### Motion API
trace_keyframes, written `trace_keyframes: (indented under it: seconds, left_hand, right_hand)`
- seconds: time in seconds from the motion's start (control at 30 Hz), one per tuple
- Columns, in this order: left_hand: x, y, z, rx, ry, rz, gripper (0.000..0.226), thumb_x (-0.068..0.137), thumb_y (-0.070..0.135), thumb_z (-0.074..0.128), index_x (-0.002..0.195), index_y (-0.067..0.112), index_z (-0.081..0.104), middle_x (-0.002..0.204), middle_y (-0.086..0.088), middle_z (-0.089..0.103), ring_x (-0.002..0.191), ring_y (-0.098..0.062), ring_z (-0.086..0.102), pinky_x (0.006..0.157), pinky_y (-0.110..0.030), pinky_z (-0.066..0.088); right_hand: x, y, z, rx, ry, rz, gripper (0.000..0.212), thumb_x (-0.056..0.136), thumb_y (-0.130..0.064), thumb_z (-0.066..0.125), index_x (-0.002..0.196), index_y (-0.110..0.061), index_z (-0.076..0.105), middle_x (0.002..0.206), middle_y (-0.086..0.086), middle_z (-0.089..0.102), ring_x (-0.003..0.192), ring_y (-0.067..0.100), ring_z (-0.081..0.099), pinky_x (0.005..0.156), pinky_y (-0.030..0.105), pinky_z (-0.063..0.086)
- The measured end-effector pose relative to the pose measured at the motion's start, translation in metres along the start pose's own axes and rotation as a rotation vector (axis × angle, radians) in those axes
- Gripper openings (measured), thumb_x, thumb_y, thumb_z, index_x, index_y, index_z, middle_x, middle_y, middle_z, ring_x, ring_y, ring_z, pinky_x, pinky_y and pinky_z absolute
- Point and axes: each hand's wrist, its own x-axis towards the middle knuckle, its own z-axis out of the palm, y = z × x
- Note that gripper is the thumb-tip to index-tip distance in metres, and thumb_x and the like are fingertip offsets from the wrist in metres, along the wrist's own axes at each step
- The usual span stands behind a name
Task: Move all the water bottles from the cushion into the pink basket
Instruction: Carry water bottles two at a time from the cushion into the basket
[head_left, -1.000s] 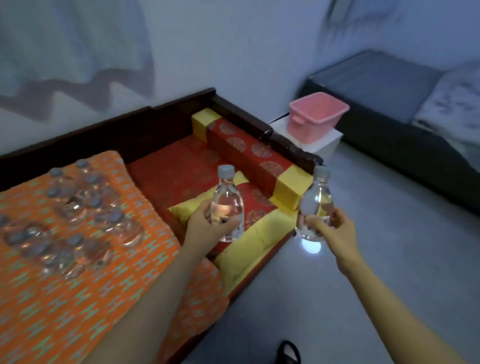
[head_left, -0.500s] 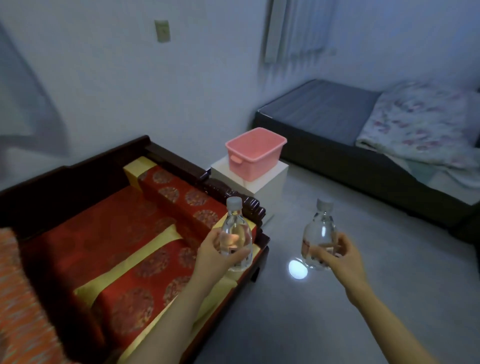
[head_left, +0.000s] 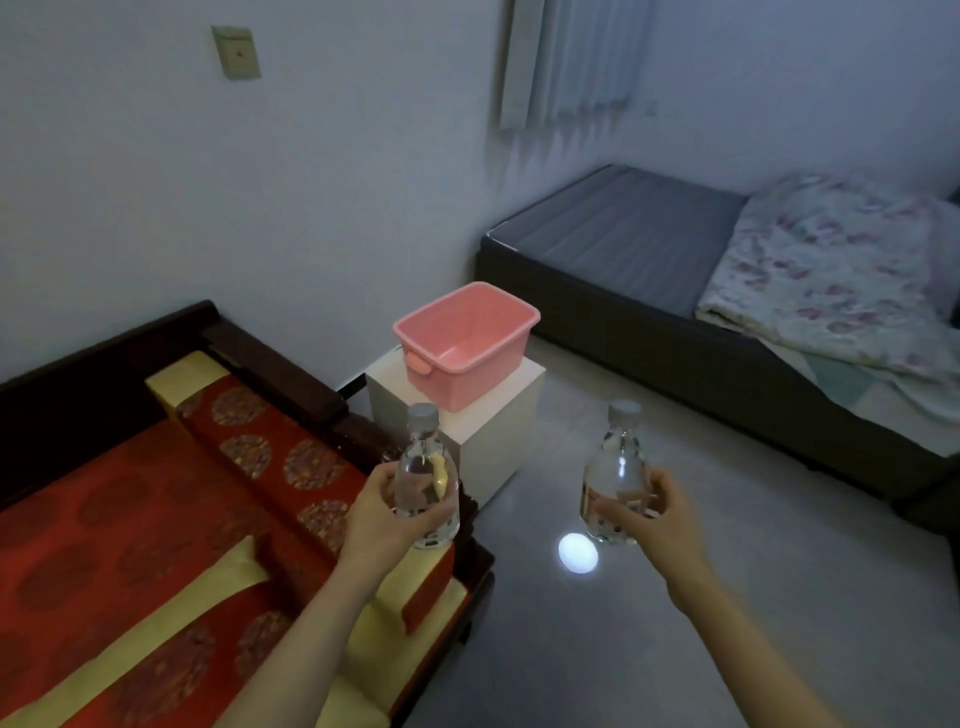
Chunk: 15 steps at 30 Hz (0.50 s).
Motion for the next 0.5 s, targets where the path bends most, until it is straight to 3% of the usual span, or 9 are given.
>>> trace_keyframes:
  seconds: [0.1, 0.2, 0.33, 0.5]
  left_hand:
    - [0.055, 0.001, 0.019, -0.006, 0.026, -0.019, 0.052, 0.057, 0.022, 0.090, 0.099, 0.028, 0.059, 0.095, 0.005, 0.069, 0.084, -0.003, 0.067, 0.062, -0.018, 0.053]
    - [0.110, 0.008, 0.032, 0.000, 0.052, -0.007, 0.056, 0.060, 0.020, 0.090, 0.103, 0.024, 0.055, 0.098, 0.004, 0.066, 0.086, -0.007, 0.066, 0.069, -0.020, 0.053]
    - [0.167, 0.011, 0.050, 0.019, 0.121, -0.034, 0.059, 0.060, 0.019, 0.089, 0.103, 0.025, 0.049, 0.096, 0.005, 0.063, 0.089, -0.012, 0.064, 0.073, -0.025, 0.049]
    - [0.237, 0.014, 0.071, 0.036, 0.191, -0.053, 0.062, 0.051, 0.032, 0.089, 0.094, 0.040, 0.045, 0.094, 0.011, 0.062, 0.080, 0.006, 0.063, 0.065, -0.014, 0.045]
  right_hand:
    - [0.061, -0.012, 0.004, -0.053, -0.049, -0.001, 0.055, 0.068, -0.019, 0.085, 0.113, -0.020, 0.053, 0.111, 0.004, 0.062, 0.099, 0.021, 0.061, 0.073, 0.028, 0.053]
    - [0.123, -0.030, 0.010, -0.069, -0.082, -0.026, 0.056, 0.068, -0.016, 0.084, 0.114, -0.018, 0.052, 0.113, 0.004, 0.060, 0.104, 0.024, 0.059, 0.086, 0.039, 0.054]
    - [0.189, -0.041, 0.018, -0.045, -0.079, 0.004, 0.059, 0.066, -0.014, 0.085, 0.115, -0.017, 0.052, 0.110, 0.000, 0.060, 0.100, 0.016, 0.059, 0.074, 0.025, 0.049]
    - [0.275, -0.045, 0.025, -0.039, -0.130, -0.001, 0.055, 0.065, -0.014, 0.085, 0.104, -0.030, 0.049, 0.101, -0.011, 0.057, 0.091, 0.005, 0.056, 0.065, 0.016, 0.042]
